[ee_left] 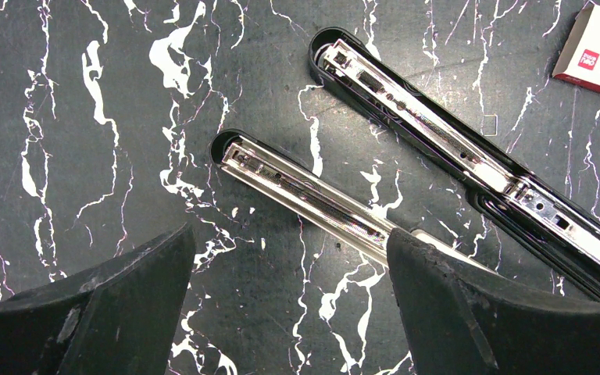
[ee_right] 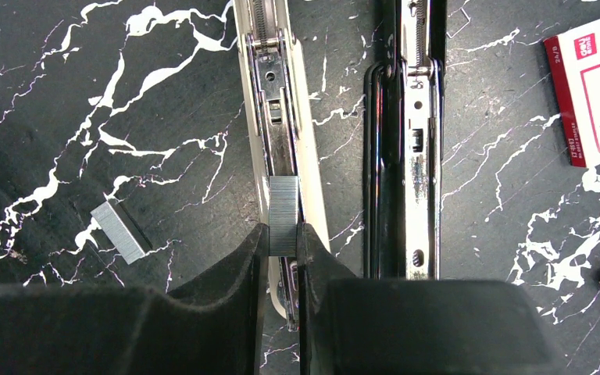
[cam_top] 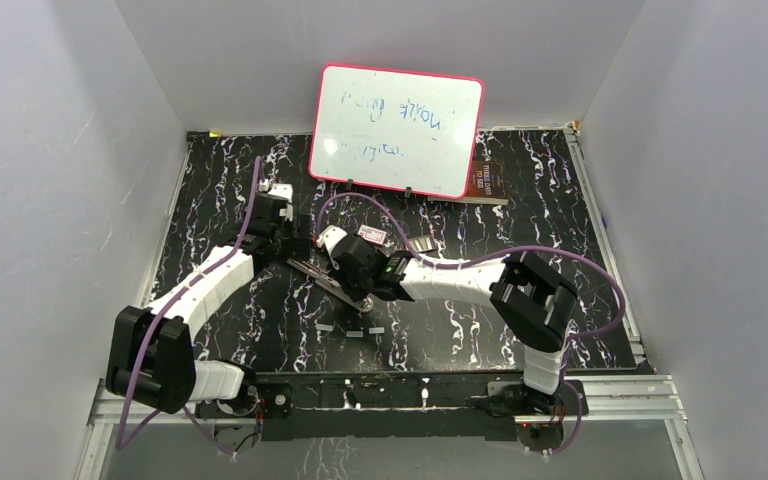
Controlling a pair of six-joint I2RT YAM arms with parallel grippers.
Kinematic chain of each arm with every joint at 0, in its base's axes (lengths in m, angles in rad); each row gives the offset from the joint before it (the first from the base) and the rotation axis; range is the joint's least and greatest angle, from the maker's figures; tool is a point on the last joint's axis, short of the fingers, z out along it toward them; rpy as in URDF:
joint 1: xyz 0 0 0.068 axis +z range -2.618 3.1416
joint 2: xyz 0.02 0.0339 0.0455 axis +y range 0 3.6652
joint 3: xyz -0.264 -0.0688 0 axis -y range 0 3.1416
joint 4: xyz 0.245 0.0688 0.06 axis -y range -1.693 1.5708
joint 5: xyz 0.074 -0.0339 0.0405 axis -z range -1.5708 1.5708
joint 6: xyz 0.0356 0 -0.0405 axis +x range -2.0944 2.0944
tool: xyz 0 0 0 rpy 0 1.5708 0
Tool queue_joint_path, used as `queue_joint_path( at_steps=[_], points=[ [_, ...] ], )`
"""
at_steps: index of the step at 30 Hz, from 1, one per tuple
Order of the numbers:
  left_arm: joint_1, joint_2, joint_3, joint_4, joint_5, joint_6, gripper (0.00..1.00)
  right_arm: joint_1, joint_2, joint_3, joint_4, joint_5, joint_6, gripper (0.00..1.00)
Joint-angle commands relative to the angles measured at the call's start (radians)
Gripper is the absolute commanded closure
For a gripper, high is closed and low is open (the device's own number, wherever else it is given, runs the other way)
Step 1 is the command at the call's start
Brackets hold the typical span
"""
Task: Load the staples into the stapler
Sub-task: Install the staple into the stapler.
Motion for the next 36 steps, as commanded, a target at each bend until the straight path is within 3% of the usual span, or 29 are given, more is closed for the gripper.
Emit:
queue_joint_path(
  at_steps=[1,20,36],
  points=[
    [-0.005,-0.038,-0.01,-0.008,-0.008,0.009,0.09,-0.004,0.002,0.04,-0.066,0.0,-0.009,1.0],
    [-0.005,-0.038,-0.011,-0.007,-0.008,0.011,0.09,-0.004,0.019,0.062,-0.124,-0.039,-0.037,1.0],
    [-0.005,-0.043,-0.011,-0.01,-0.011,0.011,0.09,-0.01,0.084,0.179,-0.233,-0.054,-0.055,1.0]
  ],
)
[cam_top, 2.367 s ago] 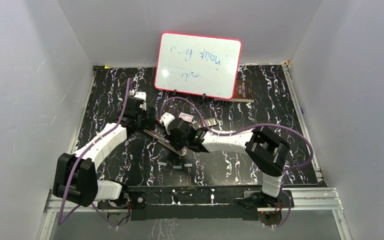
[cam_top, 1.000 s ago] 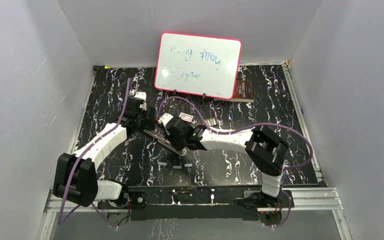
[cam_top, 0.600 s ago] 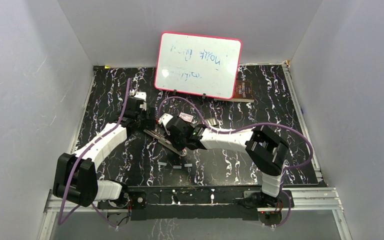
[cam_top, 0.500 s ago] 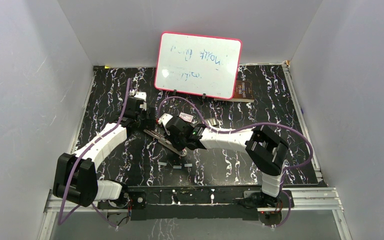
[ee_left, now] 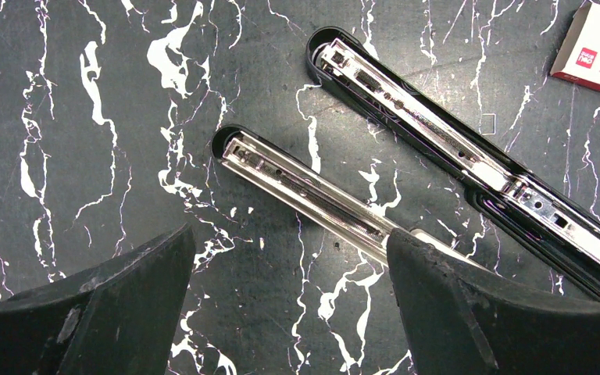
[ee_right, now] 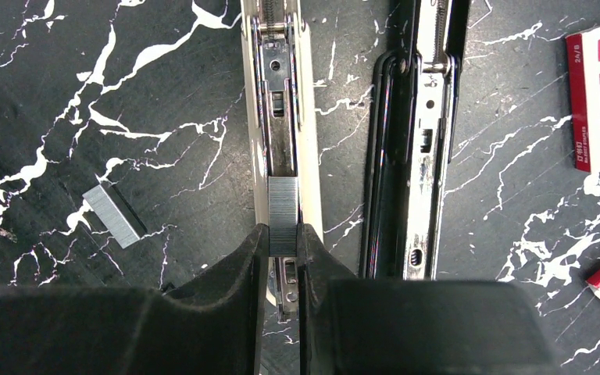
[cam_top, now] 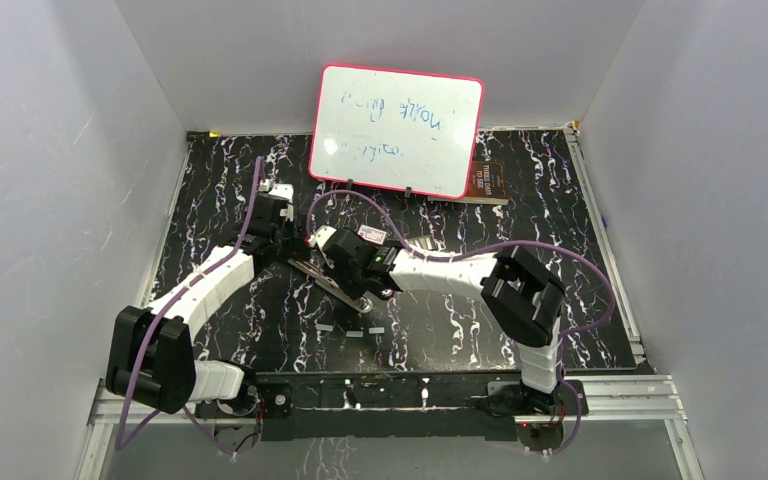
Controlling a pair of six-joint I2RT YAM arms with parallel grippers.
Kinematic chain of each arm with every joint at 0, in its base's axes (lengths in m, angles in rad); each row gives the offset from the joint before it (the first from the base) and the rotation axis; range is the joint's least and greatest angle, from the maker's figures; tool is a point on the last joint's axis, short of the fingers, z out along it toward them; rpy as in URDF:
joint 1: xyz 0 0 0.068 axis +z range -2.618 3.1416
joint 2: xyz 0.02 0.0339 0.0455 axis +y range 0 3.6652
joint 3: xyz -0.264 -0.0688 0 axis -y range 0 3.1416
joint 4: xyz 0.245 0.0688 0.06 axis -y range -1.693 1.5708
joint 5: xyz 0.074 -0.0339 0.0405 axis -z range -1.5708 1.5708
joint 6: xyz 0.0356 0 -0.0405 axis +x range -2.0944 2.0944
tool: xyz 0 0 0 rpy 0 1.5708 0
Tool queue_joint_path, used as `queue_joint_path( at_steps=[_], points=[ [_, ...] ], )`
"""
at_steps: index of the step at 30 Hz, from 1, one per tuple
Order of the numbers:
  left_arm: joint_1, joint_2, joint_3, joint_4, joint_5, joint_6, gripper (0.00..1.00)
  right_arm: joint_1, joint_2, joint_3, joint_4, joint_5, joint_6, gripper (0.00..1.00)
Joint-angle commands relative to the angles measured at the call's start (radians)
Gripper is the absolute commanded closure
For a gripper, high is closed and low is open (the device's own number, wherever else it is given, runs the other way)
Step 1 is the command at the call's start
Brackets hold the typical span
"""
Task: Load the staples into the stapler
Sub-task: Install the staple into the stapler.
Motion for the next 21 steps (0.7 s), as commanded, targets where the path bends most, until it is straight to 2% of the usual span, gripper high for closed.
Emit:
queue_joint_path(
  at_steps=[1,21],
  points=[
    [-0.003,-0.044,-0.011,-0.01,-0.011,0.01,0.09,-0.005,0.031,0.055,-0.061,-0.02,-0.009,1.0],
    [-0.005,-0.044,-0.01,-0.011,-0.014,0.012,0.09,-0.011,0.122,0.166,-0.201,-0.003,0.0,1.0]
  ],
)
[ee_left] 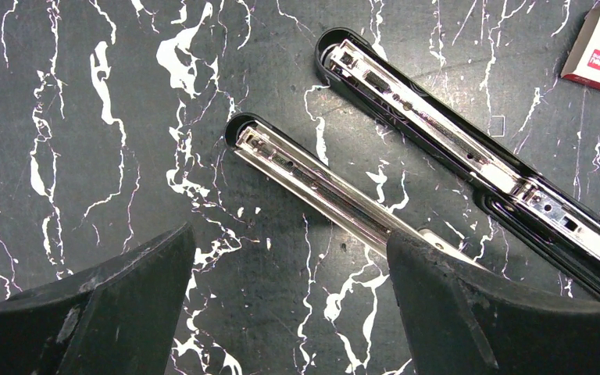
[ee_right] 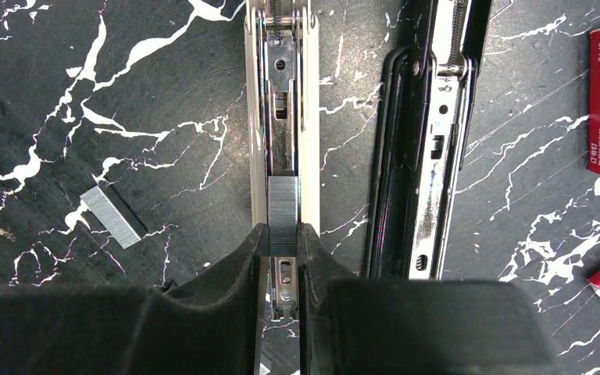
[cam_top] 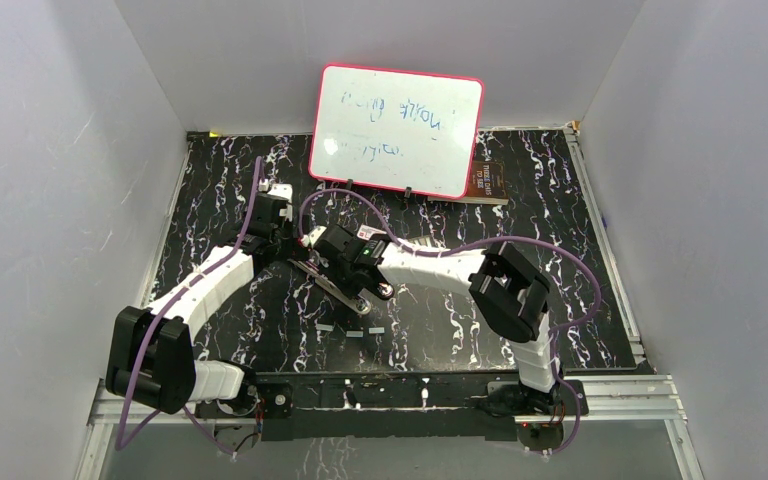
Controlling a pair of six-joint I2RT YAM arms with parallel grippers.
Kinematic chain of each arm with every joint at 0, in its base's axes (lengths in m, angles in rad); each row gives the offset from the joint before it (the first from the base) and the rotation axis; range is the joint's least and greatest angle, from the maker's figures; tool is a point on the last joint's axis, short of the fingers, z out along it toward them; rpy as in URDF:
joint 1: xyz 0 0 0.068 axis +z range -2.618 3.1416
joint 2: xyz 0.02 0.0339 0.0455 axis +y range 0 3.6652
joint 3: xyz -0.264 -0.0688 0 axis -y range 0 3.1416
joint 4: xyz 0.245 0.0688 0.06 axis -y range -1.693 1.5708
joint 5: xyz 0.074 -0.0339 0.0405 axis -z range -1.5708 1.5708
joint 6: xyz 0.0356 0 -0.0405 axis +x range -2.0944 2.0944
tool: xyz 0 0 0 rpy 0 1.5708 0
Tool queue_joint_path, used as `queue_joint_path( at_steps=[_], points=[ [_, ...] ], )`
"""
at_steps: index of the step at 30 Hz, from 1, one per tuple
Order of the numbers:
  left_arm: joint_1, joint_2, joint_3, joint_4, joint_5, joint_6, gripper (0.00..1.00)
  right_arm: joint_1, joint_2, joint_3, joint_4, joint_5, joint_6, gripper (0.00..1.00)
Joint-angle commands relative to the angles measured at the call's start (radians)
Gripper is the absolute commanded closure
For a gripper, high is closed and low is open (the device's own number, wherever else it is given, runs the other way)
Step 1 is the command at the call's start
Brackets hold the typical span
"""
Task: Load the staples into the stapler
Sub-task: Install the staple into the stapler.
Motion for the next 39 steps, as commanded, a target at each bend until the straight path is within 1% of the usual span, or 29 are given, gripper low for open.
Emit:
queue_joint_path(
  at_steps=[1,3,9,14,20,22,28,35,37,39],
  points=[
    [-0.004,-0.042,-0.01,-0.011,-0.008,0.006,0.09,-0.007,0.035,0.02,-0.048,0.009,0.0,1.0],
    [-0.004,-0.043,-0.009,-0.011,-0.007,0.007,0.09,-0.008,0.033,0.015,-0.04,0.008,0.003,0.96],
    [-0.005,-0.044,-0.009,-0.011,-0.009,0.007,0.09,-0.01,0.007,-0.023,0.008,0.004,0.017,0.77],
    [-0.004,-0.044,-0.009,-0.011,-0.01,0.006,0.09,-0.01,-0.022,-0.056,0.054,0.003,0.025,0.68],
    [-0.004,-0.044,-0.008,-0.011,-0.008,0.006,0.09,-0.013,-0.042,-0.073,0.083,0.0,0.032,0.62],
    [-0.003,-0.044,-0.008,-0.01,-0.009,0.007,0.09,-0.014,-0.054,-0.081,0.098,0.0,0.036,0.62],
    [-0.004,-0.044,-0.008,-0.009,-0.009,0.009,0.09,-0.018,-0.15,-0.153,0.209,-0.001,0.037,0.6],
    [-0.004,-0.042,-0.006,-0.01,-0.013,0.007,0.09,-0.021,-0.273,-0.261,0.359,-0.013,0.028,0.52],
    [-0.004,-0.044,-0.005,-0.009,-0.012,0.007,0.09,-0.022,-0.285,-0.275,0.381,-0.008,0.026,0.52],
    [-0.004,-0.043,-0.005,-0.009,-0.011,0.007,0.09,-0.025,-0.27,-0.266,0.373,-0.003,0.022,0.54]
  ],
)
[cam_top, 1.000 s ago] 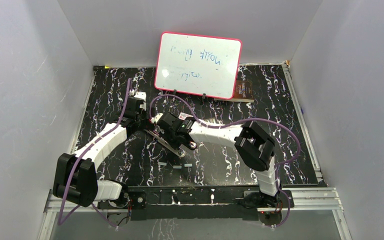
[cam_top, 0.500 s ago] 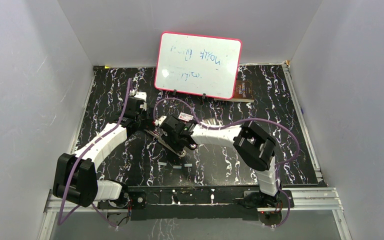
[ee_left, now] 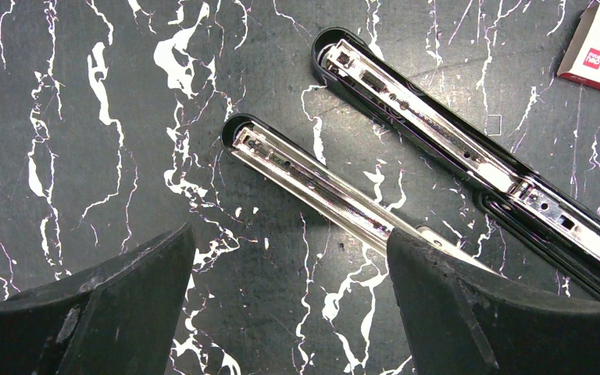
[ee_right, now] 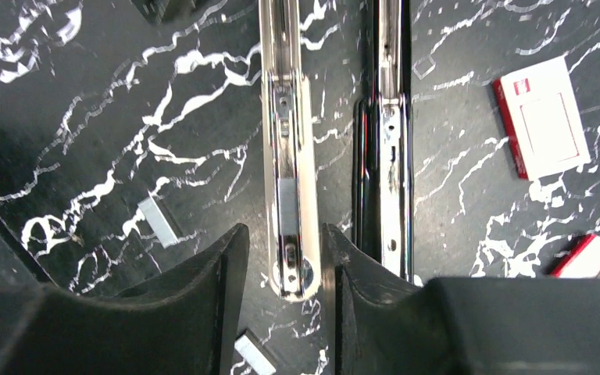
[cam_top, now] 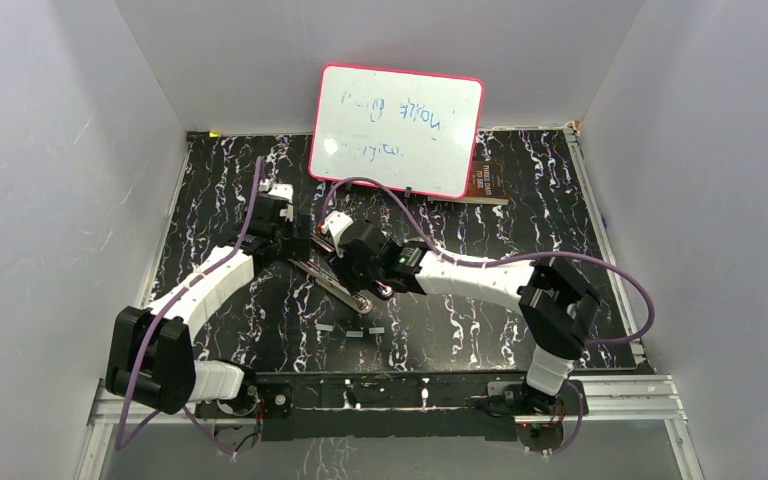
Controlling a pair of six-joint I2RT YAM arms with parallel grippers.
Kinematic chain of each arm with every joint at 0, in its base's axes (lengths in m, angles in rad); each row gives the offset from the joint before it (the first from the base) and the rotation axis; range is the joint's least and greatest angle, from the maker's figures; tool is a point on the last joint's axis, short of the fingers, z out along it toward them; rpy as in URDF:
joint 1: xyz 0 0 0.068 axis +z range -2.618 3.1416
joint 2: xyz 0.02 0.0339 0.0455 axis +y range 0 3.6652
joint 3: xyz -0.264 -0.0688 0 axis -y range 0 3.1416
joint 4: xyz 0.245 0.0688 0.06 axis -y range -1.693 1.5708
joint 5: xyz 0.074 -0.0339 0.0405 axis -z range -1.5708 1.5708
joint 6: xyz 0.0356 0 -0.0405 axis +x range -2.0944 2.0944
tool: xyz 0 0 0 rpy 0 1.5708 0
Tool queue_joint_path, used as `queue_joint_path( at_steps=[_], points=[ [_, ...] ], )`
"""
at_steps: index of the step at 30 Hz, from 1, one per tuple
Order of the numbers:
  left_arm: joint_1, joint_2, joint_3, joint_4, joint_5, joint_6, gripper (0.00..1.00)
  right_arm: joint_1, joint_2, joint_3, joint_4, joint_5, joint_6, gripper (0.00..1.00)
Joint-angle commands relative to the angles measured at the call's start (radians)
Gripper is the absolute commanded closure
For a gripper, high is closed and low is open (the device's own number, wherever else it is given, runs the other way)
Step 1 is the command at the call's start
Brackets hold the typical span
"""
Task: Load the staples into the stapler
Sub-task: Install the staple into the stapler, then adjust the staple in the stapler.
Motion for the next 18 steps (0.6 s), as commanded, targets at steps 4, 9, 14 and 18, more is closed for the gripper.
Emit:
queue_joint_path(
  at_steps=[4,9,14,18],
  points=[
    [-0.005,-0.041,-0.005,-0.011,-0.006,0.007,0.09,-0.016,0.042,0.032,0.065,0.006,-0.009,0.61],
    [-0.003,-0.043,-0.007,-0.011,-0.007,0.007,0.09,-0.032,0.112,0.076,0.064,-0.051,-0.003,0.64],
    [-0.004,-0.045,-0.007,-0.01,-0.006,0.008,0.09,-0.035,0.143,0.08,0.092,-0.075,0.007,0.63],
    [-0.004,-0.045,-0.006,-0.011,-0.007,0.008,0.09,-0.038,0.156,0.082,0.107,-0.058,0.02,0.64]
  ],
)
